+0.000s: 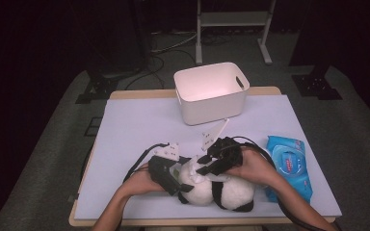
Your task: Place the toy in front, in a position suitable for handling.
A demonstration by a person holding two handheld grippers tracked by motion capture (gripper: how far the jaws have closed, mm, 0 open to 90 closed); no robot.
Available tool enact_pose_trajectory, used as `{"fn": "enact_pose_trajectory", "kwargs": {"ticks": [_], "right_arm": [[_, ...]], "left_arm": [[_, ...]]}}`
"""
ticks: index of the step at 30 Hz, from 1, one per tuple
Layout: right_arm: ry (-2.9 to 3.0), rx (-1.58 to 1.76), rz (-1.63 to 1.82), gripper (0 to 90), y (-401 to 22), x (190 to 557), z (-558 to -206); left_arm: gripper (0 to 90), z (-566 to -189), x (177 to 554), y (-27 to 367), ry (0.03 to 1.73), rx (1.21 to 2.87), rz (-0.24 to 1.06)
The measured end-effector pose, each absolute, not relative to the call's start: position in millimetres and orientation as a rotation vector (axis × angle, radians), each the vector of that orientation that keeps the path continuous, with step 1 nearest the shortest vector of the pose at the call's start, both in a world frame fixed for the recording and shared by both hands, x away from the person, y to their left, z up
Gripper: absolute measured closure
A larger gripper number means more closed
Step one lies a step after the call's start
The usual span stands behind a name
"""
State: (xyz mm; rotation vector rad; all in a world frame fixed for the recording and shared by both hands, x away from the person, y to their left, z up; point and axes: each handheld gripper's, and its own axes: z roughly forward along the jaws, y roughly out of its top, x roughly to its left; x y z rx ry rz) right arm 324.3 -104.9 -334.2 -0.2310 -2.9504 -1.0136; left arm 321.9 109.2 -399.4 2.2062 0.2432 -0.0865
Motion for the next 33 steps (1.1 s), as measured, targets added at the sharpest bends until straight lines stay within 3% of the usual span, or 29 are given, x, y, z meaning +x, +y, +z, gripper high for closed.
{"fn": "enact_pose_trajectory", "kwargs": {"ticks": [2,6,22,33], "right_arm": [[-2.949,-0.198,-0.998,74.0,-102,323,-335],[-2.933,-0.167,-0.985,82.6,-107,319,-333],[-2.933,-0.336,-1.034,83.4,-199,295,-319],[-2.921,-0.383,-1.054,83.6,-204,295,-334]], "left_arm": [[2.1,-400,321,109,0.239,2.209,-0.09],[1.7,-400,321,109,0.239,2.207,-0.089],[1.7,-396,324,109,0.255,2.193,-0.086],[1.7,-391,327,107,0.254,2.205,-0.098]]}}
